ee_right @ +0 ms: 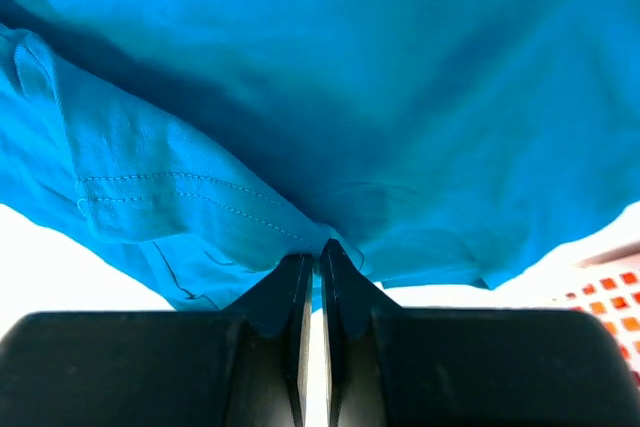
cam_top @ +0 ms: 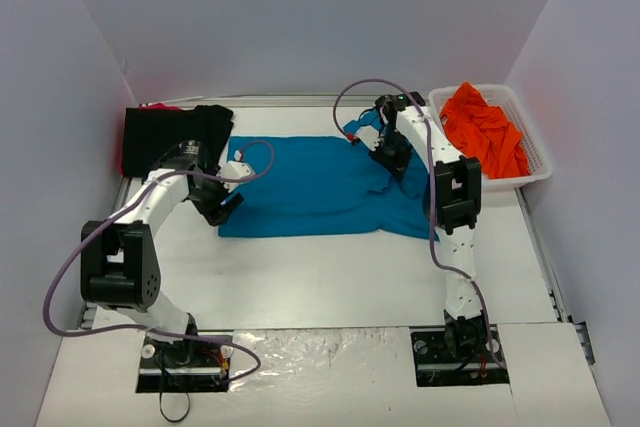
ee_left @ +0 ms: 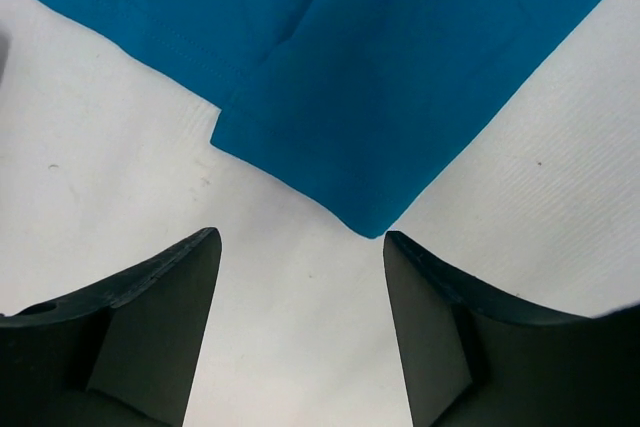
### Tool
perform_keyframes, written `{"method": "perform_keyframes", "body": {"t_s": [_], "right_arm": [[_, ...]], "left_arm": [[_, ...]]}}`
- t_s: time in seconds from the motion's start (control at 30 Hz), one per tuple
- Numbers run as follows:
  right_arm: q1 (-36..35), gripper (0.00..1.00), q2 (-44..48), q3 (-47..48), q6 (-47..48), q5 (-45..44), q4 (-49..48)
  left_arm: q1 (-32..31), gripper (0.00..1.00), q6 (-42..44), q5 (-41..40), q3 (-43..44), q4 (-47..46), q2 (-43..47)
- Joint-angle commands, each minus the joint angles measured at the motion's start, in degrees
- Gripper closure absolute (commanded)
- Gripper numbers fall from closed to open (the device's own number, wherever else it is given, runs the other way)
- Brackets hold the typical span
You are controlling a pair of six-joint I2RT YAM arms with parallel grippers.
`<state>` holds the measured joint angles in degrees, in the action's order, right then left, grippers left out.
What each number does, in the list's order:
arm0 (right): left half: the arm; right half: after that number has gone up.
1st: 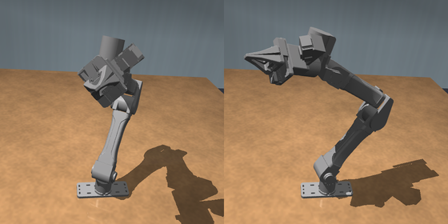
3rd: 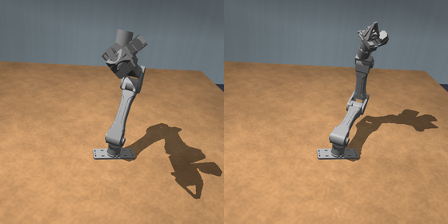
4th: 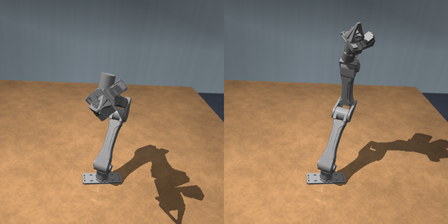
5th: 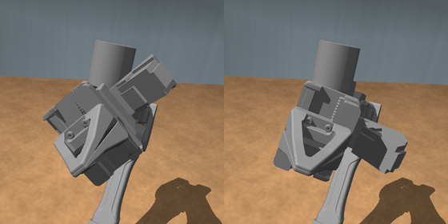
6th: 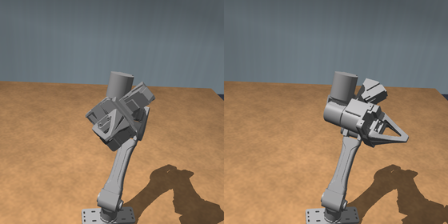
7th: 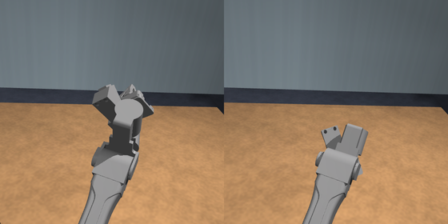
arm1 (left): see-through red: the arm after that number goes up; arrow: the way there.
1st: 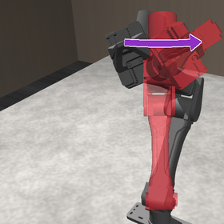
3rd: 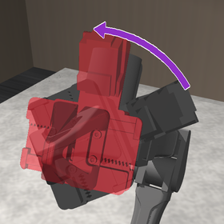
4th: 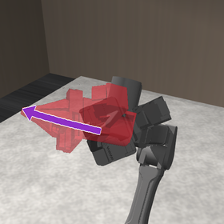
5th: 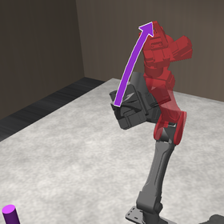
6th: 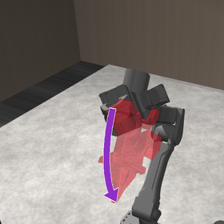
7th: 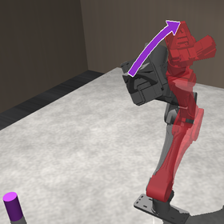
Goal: Fold and stack the t-shirts
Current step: Fold the flattened tshirt in 1/3 of the way
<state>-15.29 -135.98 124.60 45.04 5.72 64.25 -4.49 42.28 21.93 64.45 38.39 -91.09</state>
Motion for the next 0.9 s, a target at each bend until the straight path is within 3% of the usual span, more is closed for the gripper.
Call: {"method": "perform_keyframes", "body": {"t_s": [0.0, 0.13, 0.23, 0.4, 0.6, 0.73, 0.87], "right_arm": [[0.52, 1.00, -1.74, 2.58, -0.04, -1.94, 2.73], [0.44, 0.92, -2.80, 2.76, -0.04, -2.81, 1.41], [0.35, 0.72, -3.32, 2.67, -0.39, -3.52, 0.35], [0.70, 0.55, -3.68, 1.44, -1.00, -5.54, -2.81], [2.27, 0.50, 1.41, -3.02, -3.37, -7.56, -8.34], [3.77, 0.44, 11.49, -10.83, -5.83, -8.79, -19.29], [4.39, 0.44, 19.25, -18.15, -8.73, -9.24, -25.93]], "left_arm": [[0.01, 0.35, -0.36, -0.84, -0.20, 1.42, 5.48], [-0.08, 0.34, -0.71, -1.02, -0.90, 2.57, 7.24], [-0.08, 0.34, -1.24, -0.93, -1.69, 3.00, 8.12], [-0.34, 0.34, -2.20, -0.75, -3.27, 3.27, 9.44], [-0.69, 0.34, -2.82, -0.40, -4.33, 3.45, 12.07], [-2.36, 0.34, -3.26, -1.45, -6.08, 2.48, 15.05], [-4.99, 0.34, -4.22, -2.68, -8.98, 0.29, 17.34]]}}
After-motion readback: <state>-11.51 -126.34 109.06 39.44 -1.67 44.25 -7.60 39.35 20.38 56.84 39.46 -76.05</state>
